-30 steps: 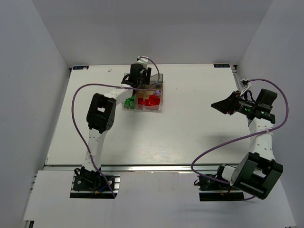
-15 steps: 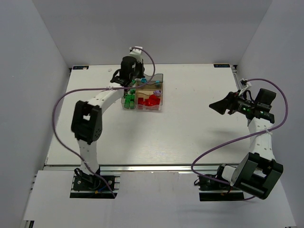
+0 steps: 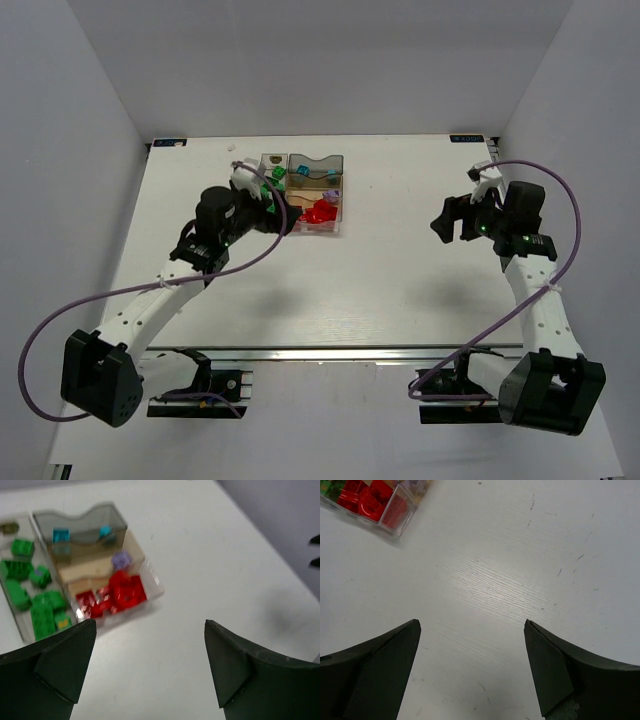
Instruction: Sort the legos into containers by color
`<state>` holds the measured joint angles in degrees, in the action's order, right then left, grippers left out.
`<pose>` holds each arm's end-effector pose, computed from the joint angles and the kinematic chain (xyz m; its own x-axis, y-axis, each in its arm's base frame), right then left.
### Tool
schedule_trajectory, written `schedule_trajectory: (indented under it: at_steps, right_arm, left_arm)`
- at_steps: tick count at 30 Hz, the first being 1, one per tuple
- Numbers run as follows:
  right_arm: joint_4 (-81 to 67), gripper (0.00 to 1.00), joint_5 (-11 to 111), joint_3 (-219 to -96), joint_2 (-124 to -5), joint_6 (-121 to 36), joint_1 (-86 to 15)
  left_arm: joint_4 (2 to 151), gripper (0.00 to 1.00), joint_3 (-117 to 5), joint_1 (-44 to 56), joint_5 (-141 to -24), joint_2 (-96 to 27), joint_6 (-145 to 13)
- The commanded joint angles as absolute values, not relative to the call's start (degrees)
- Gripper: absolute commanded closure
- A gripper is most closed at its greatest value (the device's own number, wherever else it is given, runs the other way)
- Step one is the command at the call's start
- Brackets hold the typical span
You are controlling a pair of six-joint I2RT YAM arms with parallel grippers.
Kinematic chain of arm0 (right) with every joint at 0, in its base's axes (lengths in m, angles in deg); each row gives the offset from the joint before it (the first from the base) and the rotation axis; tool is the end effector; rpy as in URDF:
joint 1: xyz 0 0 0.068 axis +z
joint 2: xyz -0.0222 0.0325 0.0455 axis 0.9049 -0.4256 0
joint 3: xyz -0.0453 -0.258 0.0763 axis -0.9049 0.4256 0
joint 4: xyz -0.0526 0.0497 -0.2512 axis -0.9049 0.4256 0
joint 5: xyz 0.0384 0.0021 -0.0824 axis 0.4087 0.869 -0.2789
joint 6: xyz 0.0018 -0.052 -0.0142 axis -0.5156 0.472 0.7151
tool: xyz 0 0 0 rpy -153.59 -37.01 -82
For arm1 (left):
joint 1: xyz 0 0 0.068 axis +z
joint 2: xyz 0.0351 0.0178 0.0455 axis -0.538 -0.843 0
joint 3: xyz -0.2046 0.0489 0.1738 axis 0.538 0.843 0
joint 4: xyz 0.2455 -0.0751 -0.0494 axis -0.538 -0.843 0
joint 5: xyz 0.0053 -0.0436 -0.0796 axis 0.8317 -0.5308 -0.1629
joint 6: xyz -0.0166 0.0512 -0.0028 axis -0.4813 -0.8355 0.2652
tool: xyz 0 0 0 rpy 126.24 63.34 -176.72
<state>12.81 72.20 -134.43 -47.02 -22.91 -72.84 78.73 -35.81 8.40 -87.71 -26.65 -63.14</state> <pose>0.2448 -0.0163 0.3067 -0.4365 -0.1349 -0.8895 -0.4145 0.9077 0.0658 0.2510 -0.1216 0.3270 -0.3275 -0.1209 -0.9371 0.5389 0.7907 -0.2904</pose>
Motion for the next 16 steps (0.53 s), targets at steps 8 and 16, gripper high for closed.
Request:
schedule_trajectory:
  at_steps: [8, 16]
  right_arm:
    - [2.2, 0.11, 65.9, -128.8, -41.5, -35.5, -68.0]
    - [-2.5, 0.1, 65.5, -123.7, -38.2, -39.9, -68.4]
  left_arm:
    - [73.9, 0.02, -24.9, 7.5, -82.6, -11.6, -71.4]
    - [73.4, 0.02, -25.0, 7.5, -82.4, -9.0, -71.6]
